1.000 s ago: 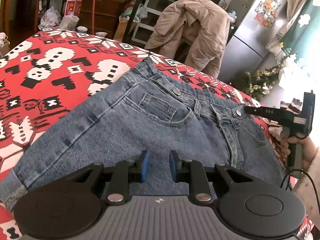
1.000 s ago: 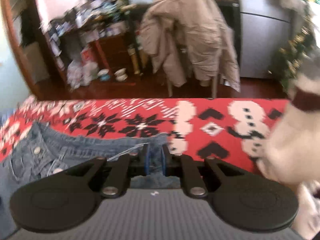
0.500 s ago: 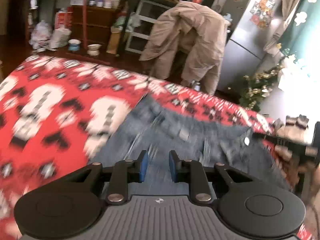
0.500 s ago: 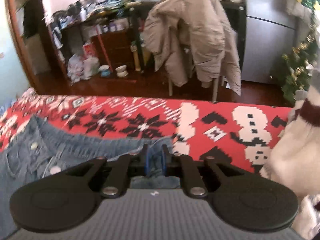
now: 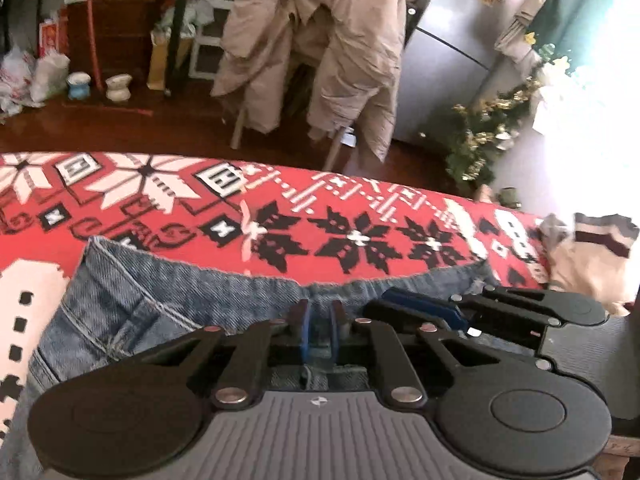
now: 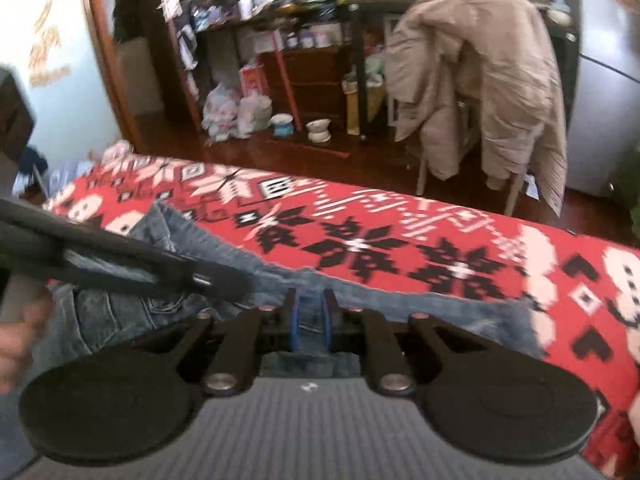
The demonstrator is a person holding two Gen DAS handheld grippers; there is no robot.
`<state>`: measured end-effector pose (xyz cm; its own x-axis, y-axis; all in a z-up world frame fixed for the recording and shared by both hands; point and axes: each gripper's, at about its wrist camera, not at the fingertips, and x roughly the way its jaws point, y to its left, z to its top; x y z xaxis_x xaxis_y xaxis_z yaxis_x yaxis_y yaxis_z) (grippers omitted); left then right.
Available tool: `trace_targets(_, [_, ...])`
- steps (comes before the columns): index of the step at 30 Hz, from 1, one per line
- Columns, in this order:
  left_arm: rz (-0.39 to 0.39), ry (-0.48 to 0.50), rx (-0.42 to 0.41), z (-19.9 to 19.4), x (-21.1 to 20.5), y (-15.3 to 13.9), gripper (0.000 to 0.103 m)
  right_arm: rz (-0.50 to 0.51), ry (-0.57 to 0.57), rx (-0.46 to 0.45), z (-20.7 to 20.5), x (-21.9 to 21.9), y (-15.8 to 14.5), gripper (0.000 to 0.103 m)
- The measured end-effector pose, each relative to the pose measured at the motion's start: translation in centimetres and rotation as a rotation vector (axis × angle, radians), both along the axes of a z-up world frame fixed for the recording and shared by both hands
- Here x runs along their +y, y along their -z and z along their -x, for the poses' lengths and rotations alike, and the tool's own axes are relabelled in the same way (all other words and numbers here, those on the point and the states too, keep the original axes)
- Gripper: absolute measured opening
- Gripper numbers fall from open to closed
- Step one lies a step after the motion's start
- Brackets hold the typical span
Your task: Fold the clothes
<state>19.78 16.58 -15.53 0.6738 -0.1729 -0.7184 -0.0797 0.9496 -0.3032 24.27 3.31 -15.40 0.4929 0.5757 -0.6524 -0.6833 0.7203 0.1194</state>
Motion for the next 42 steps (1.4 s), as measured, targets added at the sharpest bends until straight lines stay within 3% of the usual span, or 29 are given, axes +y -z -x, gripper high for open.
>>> trace_targets(7, [0.017,-0.091,-0.009,0.2,1.2,0.2,0.005,0.014,0.060,0.008,-1.2,1.6,-0.2,0.005])
trace_targets(10, [0.062,-0.103,-0.002,0.8,1.9,-0.6,0.006,0.020,0.086,0.012,-1.7,2.3,-0.3,0.007])
trace_targets(13, [0.034,-0.055,-0.018,2.5,1.4,-2.4,0.007,-0.037,0.107,0.042,-1.4,1.2,-1.7,0.009])
trace_targets(14, [0.017,-0.033,-0.021,3.4,1.0,-3.0,0.009,-0.045,0.113,0.045,-0.8,0.4,-2.5,0.014])
trace_targets(17, [-0.001,0.014,-0.042,6.7,0.0,-4.4,0.027,-0.049,0.119,0.042,1.7,-2.0,-4.8,0.018])
trace_targets(20, [0.011,0.030,-0.048,10.8,-0.8,-5.1,0.041,-0.050,0.115,0.040,5.1,-4.4,-6.5,0.043])
trace_targets(21, [0.015,0.033,-0.047,12.1,-1.0,-5.3,0.044,-0.050,0.113,0.039,6.4,-5.2,-7.0,0.044])
trace_targets(25, [0.043,0.034,-0.029,17.1,-2.0,-5.2,0.059,0.005,0.121,0.050,11.8,-7.7,-7.4,0.067])
trace_targets(29, [0.013,0.049,-0.012,21.4,-3.5,-4.8,0.065,0.014,0.101,0.067,17.1,-9.8,-7.0,0.083])
trace_targets(37, [-0.026,0.039,0.080,27.1,-4.5,-3.2,0.068,0.042,0.141,0.060,25.2,-12.1,-6.1,0.102])
trace_targets(42, [-0.092,0.004,0.043,29.7,-5.5,-4.5,0.076,0.147,0.240,-0.031,28.5,-12.8,-6.3,0.102])
